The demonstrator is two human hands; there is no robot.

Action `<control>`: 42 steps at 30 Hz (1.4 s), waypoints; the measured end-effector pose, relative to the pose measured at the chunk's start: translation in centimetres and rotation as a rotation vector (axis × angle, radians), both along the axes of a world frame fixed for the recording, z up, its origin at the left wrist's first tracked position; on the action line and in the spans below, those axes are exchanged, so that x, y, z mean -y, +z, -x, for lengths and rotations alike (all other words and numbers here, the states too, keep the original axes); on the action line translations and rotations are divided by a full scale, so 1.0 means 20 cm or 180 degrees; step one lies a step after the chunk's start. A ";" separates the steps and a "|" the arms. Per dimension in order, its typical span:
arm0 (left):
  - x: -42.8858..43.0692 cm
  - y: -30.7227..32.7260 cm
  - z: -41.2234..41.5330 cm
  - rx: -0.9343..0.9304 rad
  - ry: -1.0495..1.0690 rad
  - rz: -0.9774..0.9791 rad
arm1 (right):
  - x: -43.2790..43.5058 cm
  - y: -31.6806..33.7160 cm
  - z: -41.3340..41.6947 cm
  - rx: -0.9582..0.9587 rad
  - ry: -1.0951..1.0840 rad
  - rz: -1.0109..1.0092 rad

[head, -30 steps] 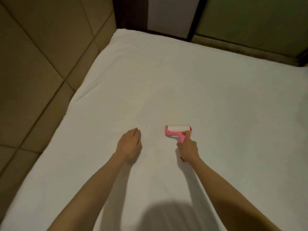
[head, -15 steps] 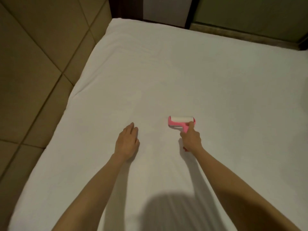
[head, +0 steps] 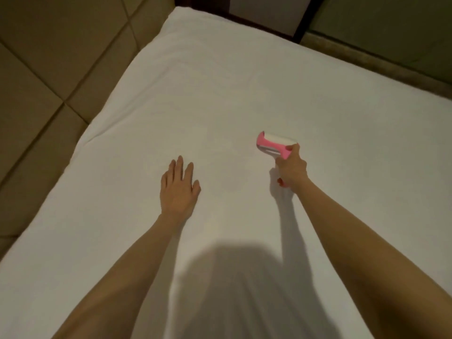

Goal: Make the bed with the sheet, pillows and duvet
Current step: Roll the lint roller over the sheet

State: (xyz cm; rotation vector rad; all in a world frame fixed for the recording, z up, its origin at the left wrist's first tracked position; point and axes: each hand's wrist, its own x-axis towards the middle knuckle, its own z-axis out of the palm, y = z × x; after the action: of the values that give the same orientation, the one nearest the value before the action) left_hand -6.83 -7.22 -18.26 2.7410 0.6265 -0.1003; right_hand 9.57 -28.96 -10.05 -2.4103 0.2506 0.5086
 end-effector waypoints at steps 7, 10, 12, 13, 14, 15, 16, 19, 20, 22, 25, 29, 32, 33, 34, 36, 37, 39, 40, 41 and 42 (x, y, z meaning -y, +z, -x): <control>0.06 -0.09 -0.08 -0.0133 0.0641 -0.0233 | -0.10 -0.04 -0.48 0.0131 -0.0066 0.0042; 0.07 -0.11 -0.09 -0.0075 0.0669 -0.0255 | -0.14 -0.05 -0.66 0.0201 -0.0120 -0.0009; 0.07 -0.12 -0.09 -0.0059 0.0700 -0.0250 | -0.16 -0.05 -0.75 0.0279 -0.0108 -0.0012; 0.07 -0.13 -0.10 -0.0070 0.0727 -0.0237 | -0.17 -0.05 -0.80 0.0317 -0.0109 -0.0026; 0.06 -0.14 -0.10 -0.0108 0.0752 -0.0224 | -0.19 -0.04 -0.84 0.0339 -0.0138 -0.0053; 0.06 -0.15 -0.11 -0.0165 0.0766 -0.0226 | -0.21 -0.04 -0.89 0.0361 -0.0169 -0.0079; 0.07 -0.16 -0.11 -0.0223 0.0768 -0.0250 | -0.23 -0.03 -0.94 0.0373 -0.0209 -0.0078; 0.07 -0.17 -0.11 -0.0308 0.0759 -0.0331 | -0.28 -0.01 -1.08 0.0432 -0.0288 -0.0117; 0.07 -0.18 -0.11 -0.0312 0.0751 -0.0351 | -0.29 -0.02 -1.12 0.0450 -0.0242 -0.0084; 0.07 -0.20 -0.11 -0.0352 0.0717 -0.0416 | -0.31 -0.04 -1.22 0.0505 -0.0187 -0.0077; 0.07 -0.21 -0.11 -0.0454 0.0712 -0.0493 | -0.35 -0.04 -1.34 0.0590 -0.0101 -0.0118; 0.06 -0.22 -0.12 -0.0473 0.0730 -0.0599 | -0.42 0.01 -1.45 0.0352 -0.0039 -0.0467; 0.06 -0.24 -0.12 -0.0372 0.0763 -0.0628 | -0.46 0.01 -1.57 0.0369 -0.0056 -0.0604; 0.06 -0.24 -0.12 -0.0326 0.0764 -0.0627 | -0.47 0.01 -1.60 0.0383 -0.0046 -0.0642; 0.06 -0.25 -0.12 -0.0258 0.0771 -0.0631 | -0.48 0.00 -1.63 0.0426 -0.0040 -0.0646; 0.06 -0.26 -0.13 -0.0160 0.0777 -0.0631 | -0.49 -0.01 -1.65 0.0389 -0.0050 -0.0690; 0.05 -0.26 -0.13 -0.0154 0.0780 -0.0632 | -0.49 -0.03 -1.66 0.0377 -0.0037 -0.0725; 0.05 -0.27 -0.13 -0.0168 0.0794 -0.0636 | -0.48 -0.04 -1.65 0.0397 -0.0037 -0.0733; 0.05 -0.27 -0.13 -0.0172 0.0794 -0.0644 | -0.47 -0.05 -1.64 0.0418 -0.0067 -0.0740; 0.05 -0.27 -0.13 -0.0182 0.0787 -0.0657 | -0.46 -0.06 -1.62 0.0439 -0.0084 -0.0720; 0.06 -0.28 -0.13 -0.0188 0.0778 -0.0671 | -0.45 -0.07 -1.61 0.0426 -0.0079 -0.0715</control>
State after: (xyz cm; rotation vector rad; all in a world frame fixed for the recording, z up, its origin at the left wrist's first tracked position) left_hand -4.18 -8.36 -23.77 2.8414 1.0370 -0.0605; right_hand 41.68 -20.04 -11.42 -2.2082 0.1561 0.3428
